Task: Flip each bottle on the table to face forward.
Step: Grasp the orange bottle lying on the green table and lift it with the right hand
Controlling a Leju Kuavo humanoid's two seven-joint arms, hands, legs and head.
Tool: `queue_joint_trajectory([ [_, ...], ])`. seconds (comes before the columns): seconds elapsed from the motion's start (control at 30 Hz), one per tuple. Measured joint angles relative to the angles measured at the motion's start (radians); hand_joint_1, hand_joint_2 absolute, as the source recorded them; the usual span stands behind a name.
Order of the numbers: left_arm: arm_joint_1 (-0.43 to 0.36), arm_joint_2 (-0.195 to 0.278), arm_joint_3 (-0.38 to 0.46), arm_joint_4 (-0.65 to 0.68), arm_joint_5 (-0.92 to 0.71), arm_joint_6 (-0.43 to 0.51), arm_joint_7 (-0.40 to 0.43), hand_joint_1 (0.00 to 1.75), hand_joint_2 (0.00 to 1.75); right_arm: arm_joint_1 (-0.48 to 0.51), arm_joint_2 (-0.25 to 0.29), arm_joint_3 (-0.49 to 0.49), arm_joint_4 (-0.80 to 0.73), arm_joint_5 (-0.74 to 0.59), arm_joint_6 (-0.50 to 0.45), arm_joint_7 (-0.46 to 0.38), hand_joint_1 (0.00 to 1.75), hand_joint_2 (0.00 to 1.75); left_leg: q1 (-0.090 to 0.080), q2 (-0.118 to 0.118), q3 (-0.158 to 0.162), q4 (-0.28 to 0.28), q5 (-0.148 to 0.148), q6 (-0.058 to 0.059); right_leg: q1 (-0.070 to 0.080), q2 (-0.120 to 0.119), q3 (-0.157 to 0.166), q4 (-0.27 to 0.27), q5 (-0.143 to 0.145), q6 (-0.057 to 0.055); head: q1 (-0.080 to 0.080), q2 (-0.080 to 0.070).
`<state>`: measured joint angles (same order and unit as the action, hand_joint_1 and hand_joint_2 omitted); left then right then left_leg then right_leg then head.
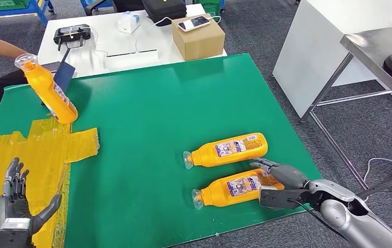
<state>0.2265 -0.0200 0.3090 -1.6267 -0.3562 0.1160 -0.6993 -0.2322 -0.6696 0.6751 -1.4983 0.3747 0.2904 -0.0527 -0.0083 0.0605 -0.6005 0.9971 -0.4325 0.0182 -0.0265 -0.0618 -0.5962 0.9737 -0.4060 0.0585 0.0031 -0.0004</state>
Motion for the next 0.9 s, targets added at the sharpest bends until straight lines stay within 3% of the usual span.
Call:
queue_joint_trajectory([
  [0.13,-0.008,0.002,0.001,0.005,0.007,-0.007,0.000,0.00,1.75,-0.013,-0.034,0.031,-0.006,0.026,0.031,0.029,0.00,1.75,0.000,0.000,0.000,0.000,0.000,0.000,0.000,0.000,0.000,0.000,0.000,0.000,0.000,0.000],
  [0.17,-0.010,0.002,0.001,0.007,0.008,-0.010,0.000,0.00,1.75,-0.022,-0.045,0.043,-0.007,0.036,0.047,0.040,0.09,1.75,0.000,0.000,0.000,0.000,0.000,0.000,0.000,0.000,0.000,0.000,0.000,0.000,0.000,0.000],
  [0.27,-0.019,0.002,0.001,0.013,0.010,-0.018,0.000,0.00,1.75,-0.060,-0.075,0.086,-0.005,0.079,0.098,0.073,1.37,1.75,0.000,0.000,0.000,0.000,0.000,0.000,0.000,0.000,0.000,0.000,0.000,0.000,0.000,0.000],
  [0.3,-0.024,0.002,0.001,0.016,0.010,-0.019,0.000,0.00,1.75,-0.074,-0.080,0.104,0.001,0.099,0.107,0.079,1.72,1.75,0.000,0.000,0.000,0.000,0.000,0.000,0.000,0.000,0.000,0.000,0.000,0.000,0.000,0.000],
  [0.47,-0.048,0.002,0.000,0.038,0.003,-0.020,0.000,0.00,1.75,-0.123,-0.059,0.206,0.098,0.197,0.060,0.074,1.75,1.75,0.000,0.001,0.003,0.000,-0.001,-0.001,0.000,0.001,0.002,0.000,0.000,0.000,0.000,0.000],
  [0.7,-0.065,0.001,-0.003,0.058,0.002,-0.019,0.000,0.00,1.75,-0.172,-0.025,0.269,0.182,0.221,0.037,0.068,1.75,1.75,0.002,0.011,0.014,-0.001,-0.005,-0.001,0.001,0.009,0.009,-0.001,0.000,-0.001,0.000,0.000],
  [0.9,-0.080,0.001,-0.005,0.075,0.002,-0.019,0.000,0.00,1.75,-0.206,0.078,0.303,0.324,0.266,-0.038,0.037,1.75,1.75,0.011,0.027,0.037,-0.002,-0.019,-0.005,0.009,0.022,0.022,-0.007,-0.010,-0.009,0.001,0.000],
])
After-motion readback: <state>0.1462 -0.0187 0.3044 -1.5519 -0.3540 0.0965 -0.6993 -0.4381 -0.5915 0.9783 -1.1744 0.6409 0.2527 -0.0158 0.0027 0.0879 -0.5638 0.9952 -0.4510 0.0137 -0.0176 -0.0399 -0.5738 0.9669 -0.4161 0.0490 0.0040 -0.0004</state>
